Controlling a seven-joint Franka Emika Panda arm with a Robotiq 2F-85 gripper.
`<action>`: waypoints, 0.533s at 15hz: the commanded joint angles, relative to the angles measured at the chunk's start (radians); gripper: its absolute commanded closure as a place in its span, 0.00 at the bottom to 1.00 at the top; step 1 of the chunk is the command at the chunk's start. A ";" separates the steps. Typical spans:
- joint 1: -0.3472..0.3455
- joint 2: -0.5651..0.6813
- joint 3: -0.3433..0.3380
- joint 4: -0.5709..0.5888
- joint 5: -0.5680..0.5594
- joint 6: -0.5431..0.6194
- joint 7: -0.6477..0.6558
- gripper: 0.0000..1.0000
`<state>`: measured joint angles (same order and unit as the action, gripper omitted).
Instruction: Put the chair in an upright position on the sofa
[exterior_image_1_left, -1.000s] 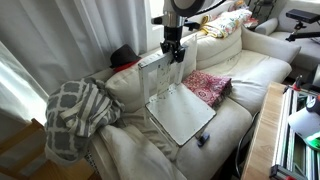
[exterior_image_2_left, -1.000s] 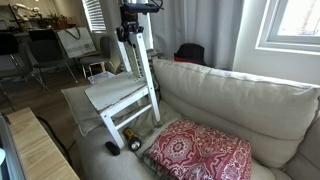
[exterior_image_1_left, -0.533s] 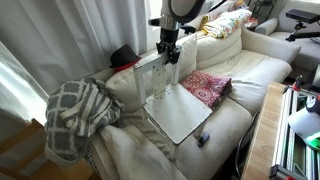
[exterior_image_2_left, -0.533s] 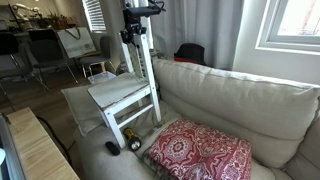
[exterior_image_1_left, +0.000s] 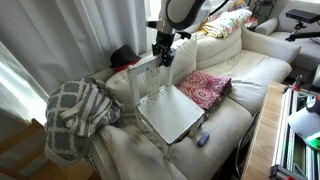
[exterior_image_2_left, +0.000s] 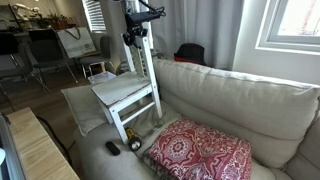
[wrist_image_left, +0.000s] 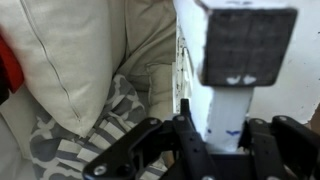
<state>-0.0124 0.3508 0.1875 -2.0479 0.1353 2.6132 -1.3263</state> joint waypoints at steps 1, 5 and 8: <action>-0.026 -0.002 0.038 0.033 0.051 0.111 -0.006 0.95; -0.011 0.032 0.023 0.035 -0.001 0.131 0.012 0.95; -0.002 0.050 0.016 0.043 -0.024 0.123 0.034 0.55</action>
<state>-0.0166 0.3916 0.1900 -2.0432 0.1194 2.6736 -1.3343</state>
